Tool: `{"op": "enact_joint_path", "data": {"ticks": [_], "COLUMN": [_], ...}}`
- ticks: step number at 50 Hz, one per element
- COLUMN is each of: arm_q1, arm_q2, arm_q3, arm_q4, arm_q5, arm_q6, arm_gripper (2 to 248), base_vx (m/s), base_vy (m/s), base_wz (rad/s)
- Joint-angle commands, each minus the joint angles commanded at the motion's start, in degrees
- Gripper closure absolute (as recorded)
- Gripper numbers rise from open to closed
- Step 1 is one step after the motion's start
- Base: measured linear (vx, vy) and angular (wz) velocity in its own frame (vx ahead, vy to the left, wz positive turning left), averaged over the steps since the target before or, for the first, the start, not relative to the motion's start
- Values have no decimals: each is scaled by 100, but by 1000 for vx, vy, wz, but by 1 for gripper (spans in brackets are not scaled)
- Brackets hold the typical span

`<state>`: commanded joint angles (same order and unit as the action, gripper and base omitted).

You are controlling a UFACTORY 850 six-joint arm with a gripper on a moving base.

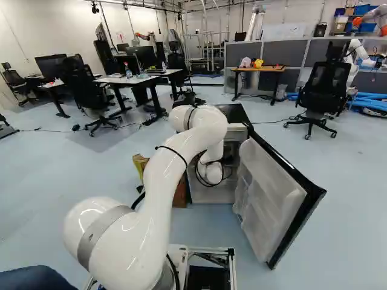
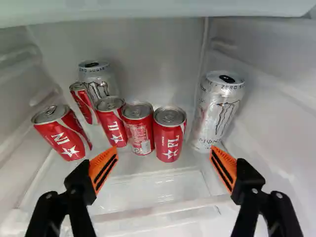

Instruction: Grab a drink from the fridge

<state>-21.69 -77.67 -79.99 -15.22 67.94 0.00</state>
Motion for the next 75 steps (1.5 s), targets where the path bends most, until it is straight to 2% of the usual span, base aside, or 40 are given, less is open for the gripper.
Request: {"op": "enact_joint_path", "data": {"ticks": [15,16,21,22,26,27,31,32,52,53,57,58,63,64,68,69,73,74,75], "arm_q1": [0,0,0,0,0,0,0,0,0,0,0,0,0,0,0,0,0,0,0], "arm_q2": [0,0,0,0,0,0,0,0,0,0,0,0,0,0,0,0,0,0,0], "arm_q3": [0,0,0,0,0,0,0,0,0,0,0,0,0,0,0,0,0,0,0], "arm_q4": [0,0,0,0,0,0,0,0,0,0,0,0,0,0,0,0,0,0,0], "arm_q5": [-18,-18,-18,-18,-18,-18,-18,-18,-18,-18,-18,-18,-18,-18,-18,-18,-18,-18,-18], "arm_q6": [0,0,0,0,0,0,0,0,0,0,0,0,0,0,0,0,0,0,0], "arm_gripper": [3,14,14,27,27,39,39,51,53,66,66,79,79,91,91,103,103,115,115], "base_vx": [0,0,0,0,0,0,0,0,0,0,0,0,0,0,0,0,0,0,0], "base_vy": [0,0,0,0,0,0,0,0,0,0,0,0,0,0,0,0,0,0,0], "base_wz": [0,0,0,0,0,0,0,0,0,0,0,0,0,0,0,0,0,0,0]}}
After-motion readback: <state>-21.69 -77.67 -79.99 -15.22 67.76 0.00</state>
